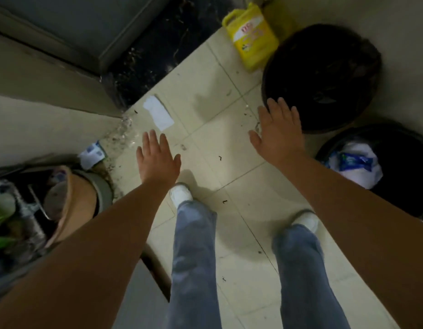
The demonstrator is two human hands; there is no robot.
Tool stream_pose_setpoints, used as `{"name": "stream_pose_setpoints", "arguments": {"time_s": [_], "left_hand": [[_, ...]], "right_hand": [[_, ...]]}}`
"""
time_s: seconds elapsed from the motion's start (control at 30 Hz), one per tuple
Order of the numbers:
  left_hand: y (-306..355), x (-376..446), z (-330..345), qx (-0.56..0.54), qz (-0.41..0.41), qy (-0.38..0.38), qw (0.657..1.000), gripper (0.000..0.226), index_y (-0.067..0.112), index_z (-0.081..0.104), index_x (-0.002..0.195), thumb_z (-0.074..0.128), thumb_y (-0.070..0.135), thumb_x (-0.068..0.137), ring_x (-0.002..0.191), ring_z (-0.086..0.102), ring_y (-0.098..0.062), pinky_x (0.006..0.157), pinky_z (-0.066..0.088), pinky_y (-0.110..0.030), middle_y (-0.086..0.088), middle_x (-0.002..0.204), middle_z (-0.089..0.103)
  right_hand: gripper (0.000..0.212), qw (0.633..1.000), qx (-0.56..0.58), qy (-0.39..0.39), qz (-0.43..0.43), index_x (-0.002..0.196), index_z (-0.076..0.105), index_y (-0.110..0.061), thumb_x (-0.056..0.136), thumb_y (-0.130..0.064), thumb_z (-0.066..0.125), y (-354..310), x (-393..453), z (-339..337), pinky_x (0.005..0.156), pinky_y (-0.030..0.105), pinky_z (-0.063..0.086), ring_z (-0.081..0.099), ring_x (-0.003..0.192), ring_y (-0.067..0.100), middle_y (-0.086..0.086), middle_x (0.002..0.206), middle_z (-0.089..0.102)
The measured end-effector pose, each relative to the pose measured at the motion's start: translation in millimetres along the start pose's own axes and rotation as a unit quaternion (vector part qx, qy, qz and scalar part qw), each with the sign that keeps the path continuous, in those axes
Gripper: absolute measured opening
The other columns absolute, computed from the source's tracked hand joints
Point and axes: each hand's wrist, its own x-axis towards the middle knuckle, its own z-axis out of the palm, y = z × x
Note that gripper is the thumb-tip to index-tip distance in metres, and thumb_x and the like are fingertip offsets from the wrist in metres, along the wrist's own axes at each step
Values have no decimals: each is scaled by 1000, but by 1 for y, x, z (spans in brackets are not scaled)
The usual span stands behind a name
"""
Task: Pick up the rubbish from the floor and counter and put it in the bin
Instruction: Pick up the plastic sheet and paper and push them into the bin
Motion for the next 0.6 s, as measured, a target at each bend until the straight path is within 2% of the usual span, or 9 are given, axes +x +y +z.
{"name": "stream_pose_setpoints", "arguments": {"time_s": [0.17,0.27,0.33,0.4,0.53,0.6], "left_hand": [[-103,67,28,-62,-56,-42,996,71,3,10,149,46,36,97,148,-2,-31,121,12,-45,-17,159,3],[-157,110,48,-92,-54,-71,992,74,3,8,149,47,37,96,148,-3,-30,121,11,-44,-17,159,1],[-188,136,62,-121,-60,-85,987,75,3,6,149,48,37,96,148,-4,-30,121,10,-44,-17,159,0],[-212,160,78,-145,-76,-96,982,76,3,5,149,48,37,96,148,-5,-31,121,9,-44,-18,159,-1],[-235,204,119,-209,-114,-132,962,79,4,6,149,51,38,94,147,0,-32,120,15,-43,-18,159,3],[-234,226,147,-249,-130,-160,946,79,4,7,149,53,38,94,147,6,-34,118,20,-44,-18,159,5]], "right_hand": [[58,998,-69,-12,-8,143,26,-4,95,-33,41,-82,56,12,119,51,8,12,145,35,21,155,19],[76,995,-96,7,9,137,38,1,82,-48,21,-141,91,32,116,56,16,24,140,42,28,148,32],[87,994,-112,-7,7,138,37,0,74,-53,11,-182,119,52,117,53,18,24,141,39,25,149,32],[89,993,-115,-19,-11,138,37,-1,73,-55,9,-220,149,73,117,50,19,25,142,36,23,149,33],[63,986,-147,-55,-48,136,39,-1,90,-43,34,-269,210,121,117,48,21,28,140,35,22,147,38],[54,981,-170,-65,-68,133,44,0,93,-37,39,-279,242,147,114,47,27,35,135,35,22,141,46]]}}
